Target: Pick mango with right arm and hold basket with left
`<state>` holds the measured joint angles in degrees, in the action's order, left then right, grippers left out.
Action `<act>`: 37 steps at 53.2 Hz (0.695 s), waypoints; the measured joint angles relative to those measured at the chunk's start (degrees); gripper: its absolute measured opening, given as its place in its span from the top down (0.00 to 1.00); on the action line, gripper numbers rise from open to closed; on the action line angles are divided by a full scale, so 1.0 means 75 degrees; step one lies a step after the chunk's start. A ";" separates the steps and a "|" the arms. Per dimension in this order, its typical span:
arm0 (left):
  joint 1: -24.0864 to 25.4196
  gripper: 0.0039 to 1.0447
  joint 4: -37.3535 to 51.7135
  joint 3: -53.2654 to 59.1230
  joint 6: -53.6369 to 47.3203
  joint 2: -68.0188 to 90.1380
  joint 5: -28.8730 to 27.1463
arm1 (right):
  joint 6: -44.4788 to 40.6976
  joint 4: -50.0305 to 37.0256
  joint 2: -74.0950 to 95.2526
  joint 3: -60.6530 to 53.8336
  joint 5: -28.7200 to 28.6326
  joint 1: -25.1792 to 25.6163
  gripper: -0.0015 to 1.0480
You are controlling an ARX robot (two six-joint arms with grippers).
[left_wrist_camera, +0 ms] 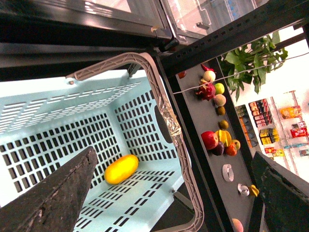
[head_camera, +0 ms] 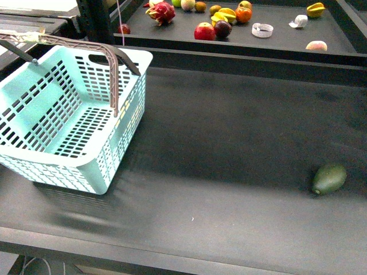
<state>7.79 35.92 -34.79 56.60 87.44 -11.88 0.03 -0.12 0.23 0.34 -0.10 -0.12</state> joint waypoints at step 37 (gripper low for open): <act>0.1204 0.41 0.1982 0.2903 -0.5674 -0.2999 0.3783 | 0.0000 0.0000 0.0003 0.0000 -0.0009 0.0000 0.08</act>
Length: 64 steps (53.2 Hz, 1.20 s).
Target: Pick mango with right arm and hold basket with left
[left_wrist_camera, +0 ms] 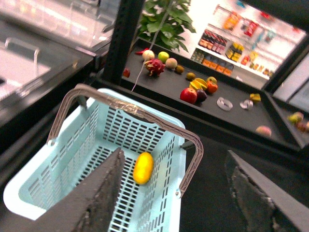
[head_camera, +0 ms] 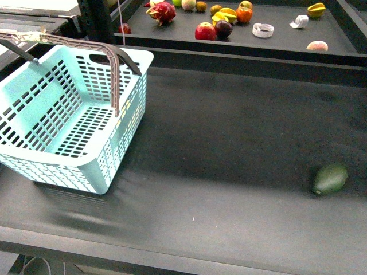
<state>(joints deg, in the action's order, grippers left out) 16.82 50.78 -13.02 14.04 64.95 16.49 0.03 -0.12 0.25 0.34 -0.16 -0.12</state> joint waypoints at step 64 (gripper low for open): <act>-0.2226 0.98 -0.4232 0.1582 -0.1813 -0.6149 -0.2194 | 0.0000 0.0000 -0.0003 0.0000 0.0009 0.0000 0.08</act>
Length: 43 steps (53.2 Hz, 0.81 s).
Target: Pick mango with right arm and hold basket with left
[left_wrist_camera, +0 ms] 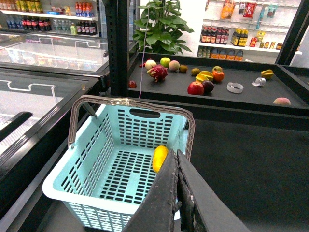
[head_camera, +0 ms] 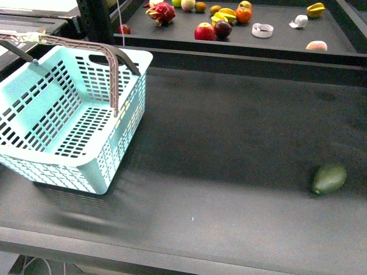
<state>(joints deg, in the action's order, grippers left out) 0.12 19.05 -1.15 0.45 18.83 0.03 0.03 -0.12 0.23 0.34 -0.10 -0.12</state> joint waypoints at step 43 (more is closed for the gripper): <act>0.0000 0.98 -0.2521 -0.0003 -0.0003 -0.2474 0.0000 | 0.0000 0.0000 0.0000 0.0000 0.0000 0.0000 0.08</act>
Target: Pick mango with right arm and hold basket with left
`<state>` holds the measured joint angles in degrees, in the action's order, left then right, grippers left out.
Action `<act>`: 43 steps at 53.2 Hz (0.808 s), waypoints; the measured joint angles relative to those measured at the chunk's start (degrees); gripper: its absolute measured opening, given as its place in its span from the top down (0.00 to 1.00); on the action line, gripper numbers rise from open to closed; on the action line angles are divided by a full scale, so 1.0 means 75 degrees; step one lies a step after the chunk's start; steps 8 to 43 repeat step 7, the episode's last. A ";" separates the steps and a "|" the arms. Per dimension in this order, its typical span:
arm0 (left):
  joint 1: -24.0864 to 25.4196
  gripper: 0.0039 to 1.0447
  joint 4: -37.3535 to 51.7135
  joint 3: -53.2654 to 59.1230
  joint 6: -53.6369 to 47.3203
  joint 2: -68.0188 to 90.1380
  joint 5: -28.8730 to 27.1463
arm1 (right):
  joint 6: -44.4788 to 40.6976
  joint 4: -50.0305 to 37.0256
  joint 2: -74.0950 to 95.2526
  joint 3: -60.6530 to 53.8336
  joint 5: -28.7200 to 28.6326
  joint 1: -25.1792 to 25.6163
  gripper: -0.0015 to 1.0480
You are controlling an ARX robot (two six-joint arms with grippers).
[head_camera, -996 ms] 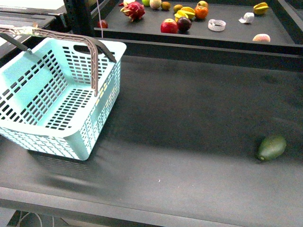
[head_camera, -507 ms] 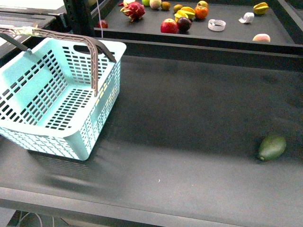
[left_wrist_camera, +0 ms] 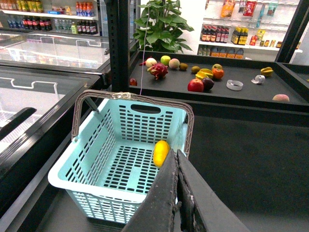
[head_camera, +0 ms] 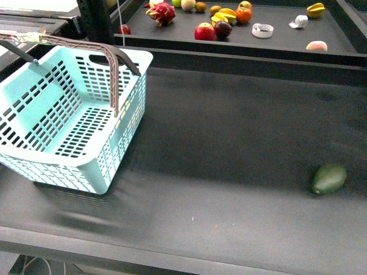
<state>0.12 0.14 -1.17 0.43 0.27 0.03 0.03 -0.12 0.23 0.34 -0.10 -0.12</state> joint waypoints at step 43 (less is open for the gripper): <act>0.0000 0.96 0.0000 0.0000 0.0003 -0.0003 0.0000 | 0.0000 0.0000 0.0000 0.0000 -0.0003 0.0000 0.08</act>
